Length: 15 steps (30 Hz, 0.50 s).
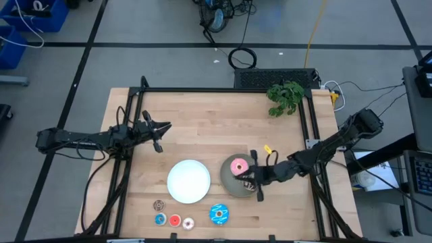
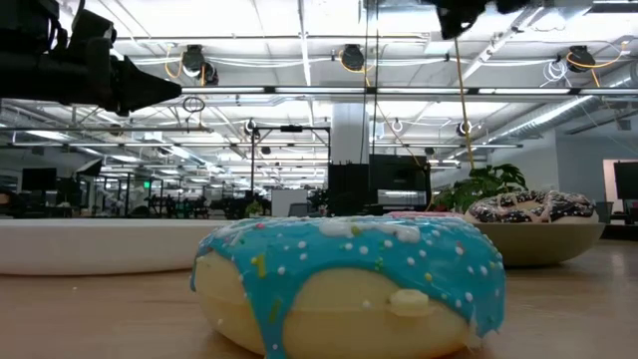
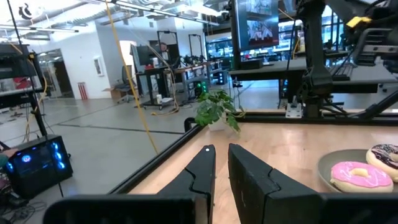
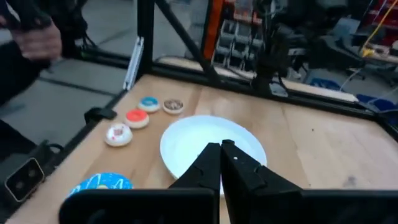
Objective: Pick & Place donuts
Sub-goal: Put the large blue donut on the gray plate
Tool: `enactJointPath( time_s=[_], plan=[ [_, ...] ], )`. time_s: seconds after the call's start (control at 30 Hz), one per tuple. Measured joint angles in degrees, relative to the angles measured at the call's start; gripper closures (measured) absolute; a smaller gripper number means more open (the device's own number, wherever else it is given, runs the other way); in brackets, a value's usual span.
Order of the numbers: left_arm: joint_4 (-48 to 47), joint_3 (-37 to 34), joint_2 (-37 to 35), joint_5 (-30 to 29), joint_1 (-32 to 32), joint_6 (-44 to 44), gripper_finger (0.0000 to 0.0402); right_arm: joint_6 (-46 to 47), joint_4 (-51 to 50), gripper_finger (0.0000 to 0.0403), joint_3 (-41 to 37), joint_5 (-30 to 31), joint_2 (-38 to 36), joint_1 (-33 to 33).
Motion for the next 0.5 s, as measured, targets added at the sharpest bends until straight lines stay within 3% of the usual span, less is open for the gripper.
enactJointPath(
  time_s=[0.3,0.5],
  plan=[
    [-0.51,0.00,0.02,0.02,0.00,-2.48,0.0350,2.22,-16.20,0.0403,20.62,0.00,13.56,0.38],
    [-0.78,0.00,0.01,0.03,0.00,-2.63,0.0350,8.36,-33.51,0.0403,40.58,-0.96,25.61,0.48]
  ],
)
